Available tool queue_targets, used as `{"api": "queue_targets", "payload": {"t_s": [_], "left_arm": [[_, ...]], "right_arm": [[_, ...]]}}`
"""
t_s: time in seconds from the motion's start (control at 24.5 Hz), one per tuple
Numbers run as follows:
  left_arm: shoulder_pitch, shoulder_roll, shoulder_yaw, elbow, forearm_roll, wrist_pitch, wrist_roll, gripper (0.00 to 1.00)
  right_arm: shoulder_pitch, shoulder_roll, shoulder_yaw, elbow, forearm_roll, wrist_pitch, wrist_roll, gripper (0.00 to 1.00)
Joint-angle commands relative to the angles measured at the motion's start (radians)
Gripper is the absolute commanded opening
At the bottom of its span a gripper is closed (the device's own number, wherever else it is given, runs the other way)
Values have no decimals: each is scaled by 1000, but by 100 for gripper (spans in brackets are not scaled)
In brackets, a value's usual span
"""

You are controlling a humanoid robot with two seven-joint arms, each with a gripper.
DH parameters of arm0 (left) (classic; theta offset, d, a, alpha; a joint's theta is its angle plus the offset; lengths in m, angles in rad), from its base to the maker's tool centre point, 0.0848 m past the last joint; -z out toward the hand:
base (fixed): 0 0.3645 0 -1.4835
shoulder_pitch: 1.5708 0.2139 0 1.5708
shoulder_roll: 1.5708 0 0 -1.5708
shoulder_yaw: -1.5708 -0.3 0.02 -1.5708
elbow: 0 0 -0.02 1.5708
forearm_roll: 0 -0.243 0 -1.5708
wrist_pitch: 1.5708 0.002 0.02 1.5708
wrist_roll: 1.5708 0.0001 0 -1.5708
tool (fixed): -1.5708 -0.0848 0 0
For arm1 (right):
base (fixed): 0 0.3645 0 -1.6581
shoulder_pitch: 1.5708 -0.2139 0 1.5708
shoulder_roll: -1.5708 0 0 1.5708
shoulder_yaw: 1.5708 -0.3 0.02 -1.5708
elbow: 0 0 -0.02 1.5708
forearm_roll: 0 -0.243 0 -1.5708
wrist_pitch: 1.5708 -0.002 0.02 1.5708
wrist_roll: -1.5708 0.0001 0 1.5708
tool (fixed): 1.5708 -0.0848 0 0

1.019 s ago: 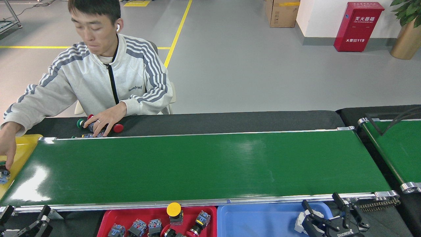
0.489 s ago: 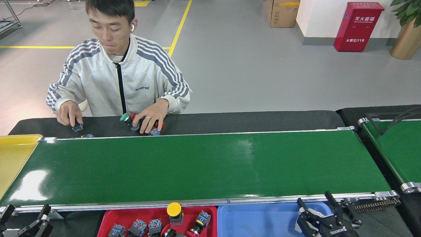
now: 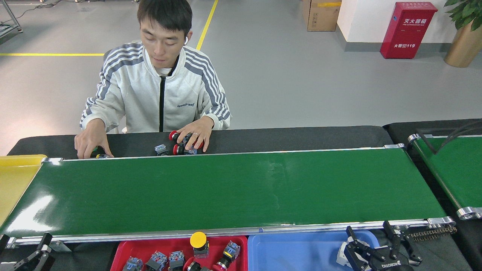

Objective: Pick switch part from conveyor to tray

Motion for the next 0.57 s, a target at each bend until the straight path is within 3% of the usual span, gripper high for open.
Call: {"api": "queue_targets", "payload": {"t_s": [0.0,0.53], "left_arm": [[5,5,16,-8,4,-5,4,100],[13,5,51,-2,4,-2,5,100]], "right_arm": [[-2,1,-11,-14,-3,-19,-10,98],[-14,29,-90,-14,-8,-22,-40,98]]}}
